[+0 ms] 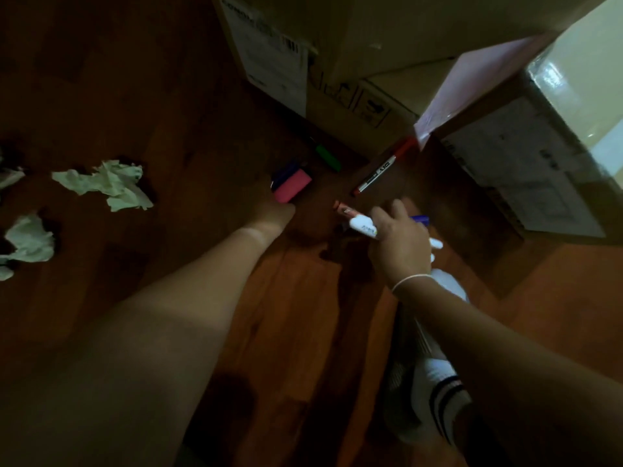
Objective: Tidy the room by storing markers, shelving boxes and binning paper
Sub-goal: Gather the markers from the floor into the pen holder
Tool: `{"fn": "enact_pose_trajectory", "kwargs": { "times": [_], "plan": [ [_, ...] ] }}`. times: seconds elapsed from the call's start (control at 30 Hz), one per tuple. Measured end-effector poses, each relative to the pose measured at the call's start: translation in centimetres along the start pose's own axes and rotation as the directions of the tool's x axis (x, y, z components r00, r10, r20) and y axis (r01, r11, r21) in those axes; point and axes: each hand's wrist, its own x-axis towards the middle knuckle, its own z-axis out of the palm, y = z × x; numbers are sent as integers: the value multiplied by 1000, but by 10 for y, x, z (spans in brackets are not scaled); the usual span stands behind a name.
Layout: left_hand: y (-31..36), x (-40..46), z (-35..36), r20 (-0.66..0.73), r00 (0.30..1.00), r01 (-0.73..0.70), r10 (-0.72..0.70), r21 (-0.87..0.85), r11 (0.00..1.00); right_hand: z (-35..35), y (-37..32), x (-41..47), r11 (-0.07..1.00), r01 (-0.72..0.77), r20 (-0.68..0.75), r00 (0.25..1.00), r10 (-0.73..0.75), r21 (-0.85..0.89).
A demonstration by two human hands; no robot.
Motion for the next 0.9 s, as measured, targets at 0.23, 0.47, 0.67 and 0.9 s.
{"fn": "enact_pose_trajectory", "kwargs": {
  "times": [0.23, 0.47, 0.67, 0.9],
  "plan": [
    [12, 4, -21, 70, 929, -357, 364, 433, 827, -6, 14, 27, 948, 282, 208, 946, -249, -147],
    [43, 21, -23, 273, 761, -598, 589, 646, 475, 3, 30, 18, 938, 291, 286, 930, -232, -187],
    [46, 36, -21, 364, 766, -604, 530, 691, 398, -1, 44, 37, 897, 357, 219, 927, -305, -262],
    [54, 40, -19, 311, 748, -596, 586, 703, 388, -18, 53, 71, 839, 493, 136, 870, -474, -230]
  ]
}}
